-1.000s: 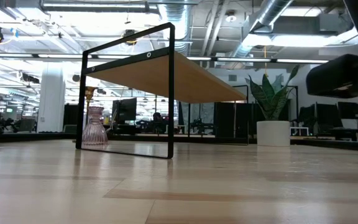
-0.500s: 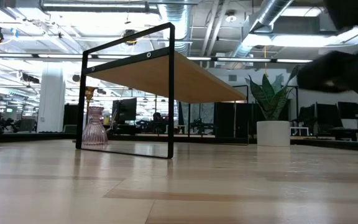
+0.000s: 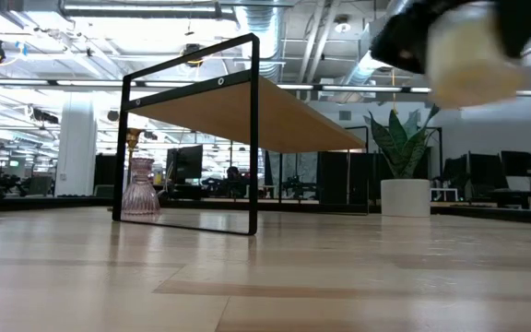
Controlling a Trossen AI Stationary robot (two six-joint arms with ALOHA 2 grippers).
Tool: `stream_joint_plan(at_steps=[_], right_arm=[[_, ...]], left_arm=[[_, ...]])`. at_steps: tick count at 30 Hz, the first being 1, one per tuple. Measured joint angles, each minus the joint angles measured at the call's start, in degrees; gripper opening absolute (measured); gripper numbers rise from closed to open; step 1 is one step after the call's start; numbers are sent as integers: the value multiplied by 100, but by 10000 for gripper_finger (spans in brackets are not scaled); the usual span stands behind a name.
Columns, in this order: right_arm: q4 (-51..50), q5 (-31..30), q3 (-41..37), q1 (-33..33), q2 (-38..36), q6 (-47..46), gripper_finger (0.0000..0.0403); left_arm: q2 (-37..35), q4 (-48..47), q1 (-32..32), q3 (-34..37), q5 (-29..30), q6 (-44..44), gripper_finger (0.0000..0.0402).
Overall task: Pick & Place candle stick holders
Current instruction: Put the yellow candle on the shelf
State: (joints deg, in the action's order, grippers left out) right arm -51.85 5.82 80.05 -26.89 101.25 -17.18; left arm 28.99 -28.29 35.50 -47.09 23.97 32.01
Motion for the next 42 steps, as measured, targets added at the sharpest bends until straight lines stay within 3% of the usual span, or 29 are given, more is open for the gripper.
stream_joint_plan(at_steps=[7,22,34,42], right_arm=[[-232,-255,187,636,-467,252,225],[-532,-954,1758,1739,-447,1306,223],[716,-1038,1869,2570,-305,1625,223],[1390,-859,2016,2707,271,1632,224]], left_arm=[[0,2,-1,0,0,0,13],[0,2,1,1,176,-2,13],[-1,2,0,0,230,-277,13],[-217,50,-2,313,1002,-776,8]])
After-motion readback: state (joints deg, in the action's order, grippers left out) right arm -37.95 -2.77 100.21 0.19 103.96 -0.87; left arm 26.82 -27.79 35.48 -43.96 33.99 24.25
